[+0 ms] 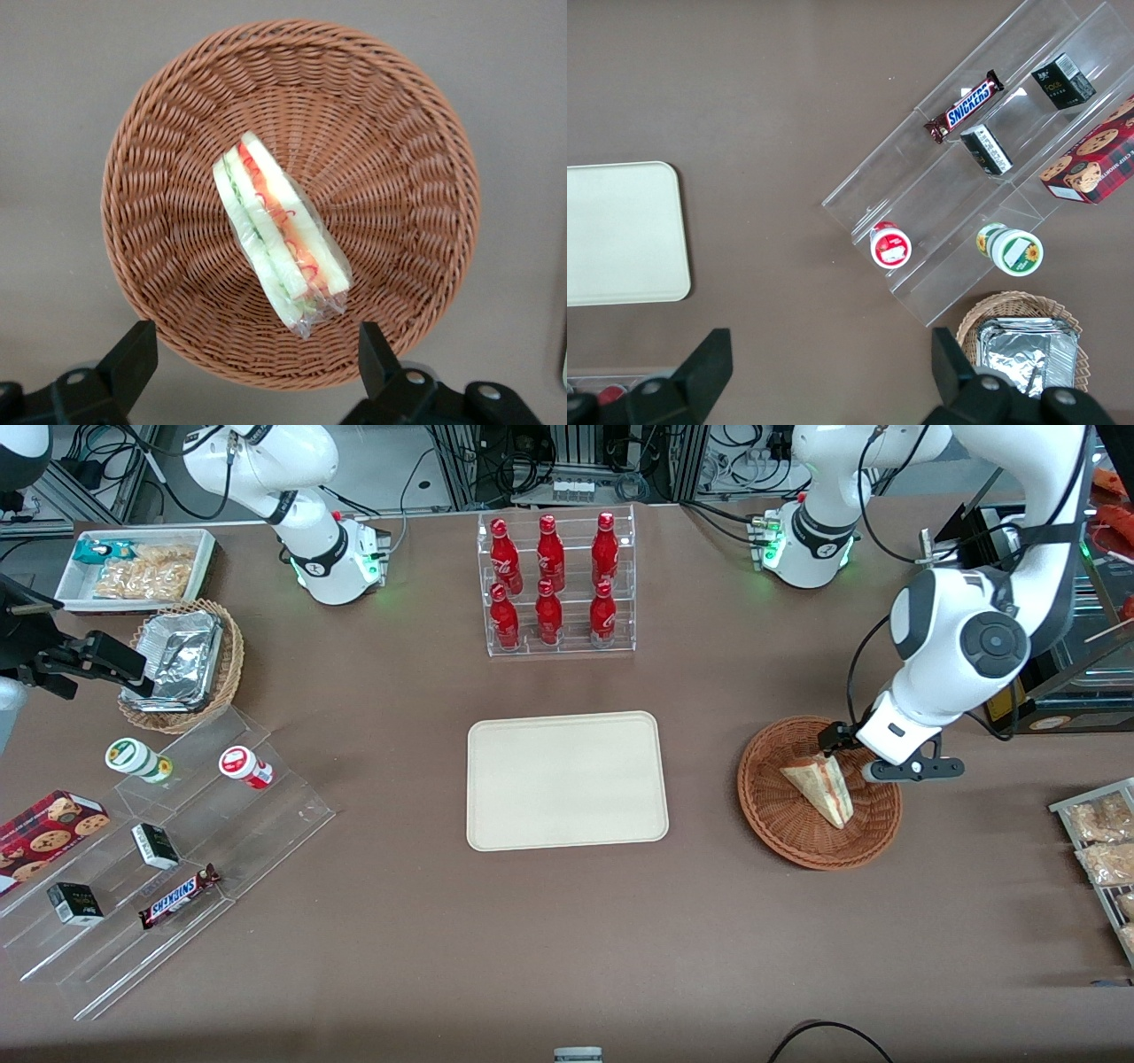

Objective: Place sandwich from basket to tray
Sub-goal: 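Lower the open left gripper over the wrapped sandwich in the basket, then close the left gripper on the sandwich and lift it from the basket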

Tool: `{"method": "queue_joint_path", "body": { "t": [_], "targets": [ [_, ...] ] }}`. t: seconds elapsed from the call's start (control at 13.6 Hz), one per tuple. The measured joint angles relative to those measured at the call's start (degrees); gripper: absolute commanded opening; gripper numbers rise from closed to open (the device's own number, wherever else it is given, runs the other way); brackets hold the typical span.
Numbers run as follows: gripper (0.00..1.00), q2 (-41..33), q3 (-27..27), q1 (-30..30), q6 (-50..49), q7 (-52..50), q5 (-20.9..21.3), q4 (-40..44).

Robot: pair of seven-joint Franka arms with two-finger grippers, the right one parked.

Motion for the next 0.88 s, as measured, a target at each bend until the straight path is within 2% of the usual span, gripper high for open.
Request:
{"method": "queue_joint_path", "body": {
  "t": [0.51,0.88],
  "targets": [
    [1.0,3.19,-0.2,-1.48,7.44,-34.62,-0.01,-1.0],
    [1.0,6.14,-0.2,-1.69,7.96,-43.12,-0.02,-1.0]
  ]
}}
